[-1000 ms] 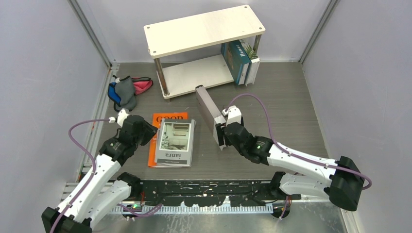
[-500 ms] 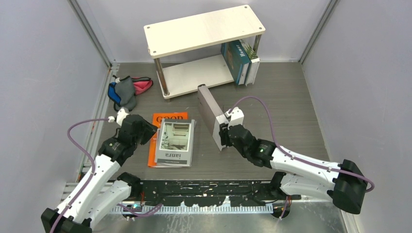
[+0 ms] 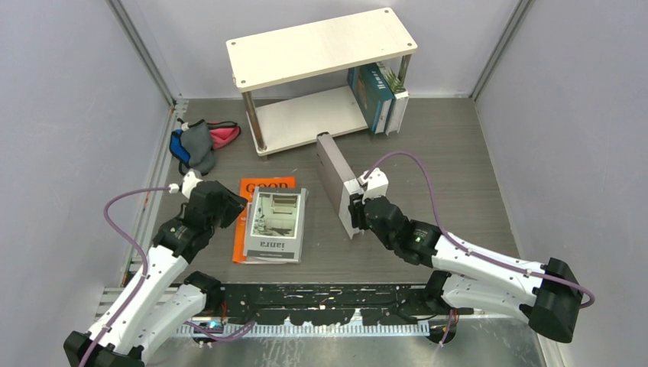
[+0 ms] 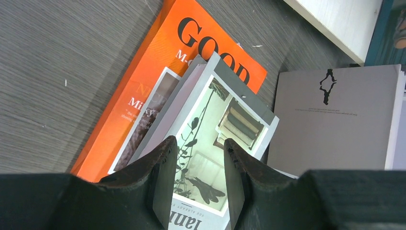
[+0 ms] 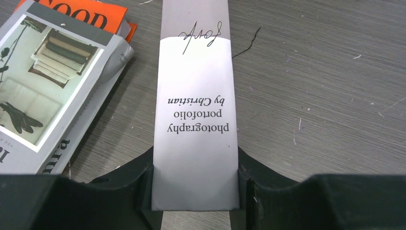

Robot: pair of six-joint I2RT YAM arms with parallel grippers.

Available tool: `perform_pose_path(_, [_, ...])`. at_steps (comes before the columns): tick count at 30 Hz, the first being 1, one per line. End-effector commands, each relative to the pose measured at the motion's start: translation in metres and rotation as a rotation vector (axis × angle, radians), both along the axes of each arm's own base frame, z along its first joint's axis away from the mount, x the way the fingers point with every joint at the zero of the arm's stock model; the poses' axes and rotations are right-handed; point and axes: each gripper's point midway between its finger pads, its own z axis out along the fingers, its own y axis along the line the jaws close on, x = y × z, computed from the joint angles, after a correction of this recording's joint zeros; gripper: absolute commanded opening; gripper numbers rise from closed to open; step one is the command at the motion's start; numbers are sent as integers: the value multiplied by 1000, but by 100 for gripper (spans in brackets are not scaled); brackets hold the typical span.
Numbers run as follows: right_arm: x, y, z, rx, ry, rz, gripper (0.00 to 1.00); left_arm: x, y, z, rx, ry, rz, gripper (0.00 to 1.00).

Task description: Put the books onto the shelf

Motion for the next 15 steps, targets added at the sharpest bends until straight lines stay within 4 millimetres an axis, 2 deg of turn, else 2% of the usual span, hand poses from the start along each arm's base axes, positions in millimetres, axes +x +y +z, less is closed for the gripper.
perform_pose_path(1, [11,4,48,68,-113,-21,41,4,2,14,-9,-43,12,41])
perform_pose_path(15, [19,0,88,53,-197,-32,39,6,2,13,-3,-45,13,41])
